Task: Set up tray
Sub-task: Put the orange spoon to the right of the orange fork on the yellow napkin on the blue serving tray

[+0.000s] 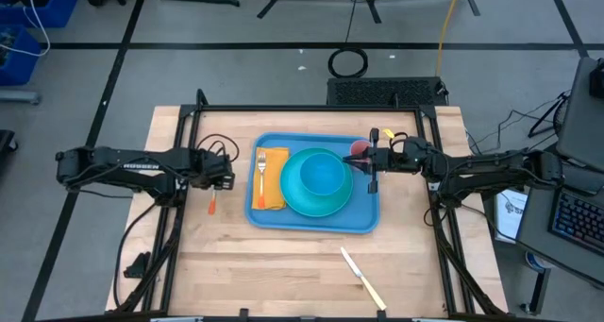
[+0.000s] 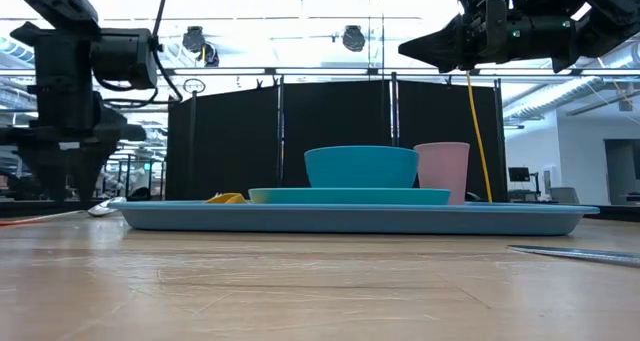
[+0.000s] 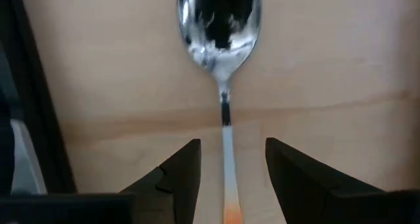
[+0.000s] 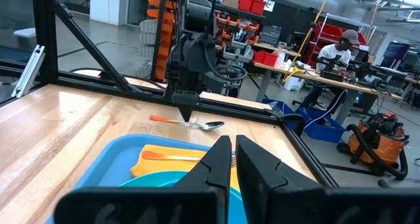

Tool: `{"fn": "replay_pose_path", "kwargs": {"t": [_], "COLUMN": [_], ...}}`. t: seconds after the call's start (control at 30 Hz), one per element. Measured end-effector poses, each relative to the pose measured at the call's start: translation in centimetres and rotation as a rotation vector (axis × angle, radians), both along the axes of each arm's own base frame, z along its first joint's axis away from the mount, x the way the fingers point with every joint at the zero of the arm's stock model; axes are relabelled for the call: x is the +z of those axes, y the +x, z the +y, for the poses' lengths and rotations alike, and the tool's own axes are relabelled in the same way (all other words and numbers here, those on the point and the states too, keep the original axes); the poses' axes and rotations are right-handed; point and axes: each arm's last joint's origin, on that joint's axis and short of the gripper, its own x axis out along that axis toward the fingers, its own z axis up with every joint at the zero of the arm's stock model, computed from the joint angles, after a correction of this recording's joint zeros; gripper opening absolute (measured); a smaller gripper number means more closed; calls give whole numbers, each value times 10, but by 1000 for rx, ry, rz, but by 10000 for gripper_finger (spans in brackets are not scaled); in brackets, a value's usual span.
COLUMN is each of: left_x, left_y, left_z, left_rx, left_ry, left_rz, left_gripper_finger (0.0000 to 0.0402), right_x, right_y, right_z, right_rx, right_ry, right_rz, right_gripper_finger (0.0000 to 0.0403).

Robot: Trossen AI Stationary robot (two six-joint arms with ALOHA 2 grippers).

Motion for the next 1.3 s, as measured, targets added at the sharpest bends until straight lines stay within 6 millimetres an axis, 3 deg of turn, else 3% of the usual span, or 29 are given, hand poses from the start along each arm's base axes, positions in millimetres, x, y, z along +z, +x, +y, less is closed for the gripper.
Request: {"fn": "replay_pose_path", "kwargs": {"t": [0.47,0.73,1.03,1.13,1.3], "left_x": [-1,-25,-23,-23,-23], "left_y": [0,-9,-8,-7,-6], "left_z": [4,4,5,5,6], "left_rx": [-4,22,22,20,16], "left_ry": [34,-16,3,7,16], "left_rz": [12,-3,-3,-13,-16], "left_gripper_finger": [173,173,171,152,84], "right_x": [0,0,-1,-3,-7], "right_y": [0,0,1,3,6], "right_z": [0,0,0,-1,-1], "right_rx": [0,0,0,0,0], "right_ry": [0,0,-3,0,-1], "right_rz": [0,1,3,15,25], "right_gripper_finger": [13,13,13,13,13]}}
